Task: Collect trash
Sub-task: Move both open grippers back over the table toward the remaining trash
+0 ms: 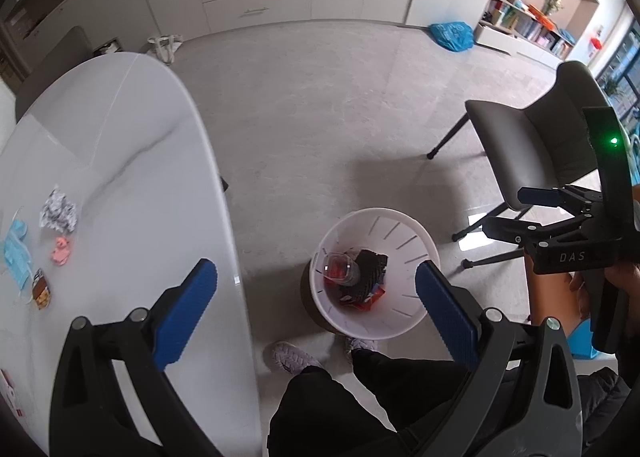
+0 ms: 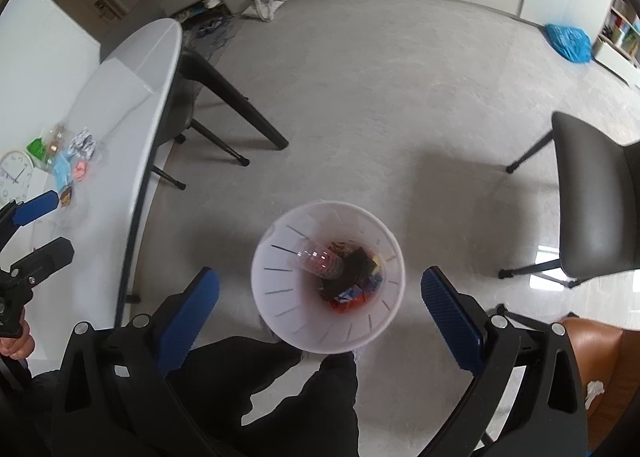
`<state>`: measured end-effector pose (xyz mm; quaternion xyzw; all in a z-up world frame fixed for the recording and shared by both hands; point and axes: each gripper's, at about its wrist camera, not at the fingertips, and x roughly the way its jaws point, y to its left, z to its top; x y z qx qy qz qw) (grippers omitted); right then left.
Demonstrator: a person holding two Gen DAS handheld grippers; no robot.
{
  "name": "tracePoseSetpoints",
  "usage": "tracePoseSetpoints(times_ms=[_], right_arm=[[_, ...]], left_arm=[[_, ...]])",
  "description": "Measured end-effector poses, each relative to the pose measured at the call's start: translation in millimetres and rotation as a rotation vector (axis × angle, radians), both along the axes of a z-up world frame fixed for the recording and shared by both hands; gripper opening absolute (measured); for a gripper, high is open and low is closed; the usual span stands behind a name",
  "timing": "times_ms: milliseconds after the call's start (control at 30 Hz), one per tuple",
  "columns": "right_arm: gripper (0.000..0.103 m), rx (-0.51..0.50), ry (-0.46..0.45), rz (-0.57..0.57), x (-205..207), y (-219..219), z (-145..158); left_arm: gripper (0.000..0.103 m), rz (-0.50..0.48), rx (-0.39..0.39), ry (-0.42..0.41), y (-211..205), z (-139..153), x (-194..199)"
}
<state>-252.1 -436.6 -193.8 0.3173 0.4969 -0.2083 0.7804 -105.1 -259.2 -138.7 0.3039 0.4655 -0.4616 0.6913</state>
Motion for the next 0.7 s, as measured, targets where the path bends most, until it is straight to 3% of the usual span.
tracePoseSetpoints(times_ms=[267,700], right_arm=[[0.100,-0.052,-0.046,0.161,71.1,32.0,29.4],[0.100,-0.079,-0.105,0.489,214.4,119.2,53.9]], left_arm=[[0.095,0.167,-0.030,-0.020,47.5,14.6,44.4],[0.095,0.564,-0.032,-0.055,187.6,17.2,145.1]])
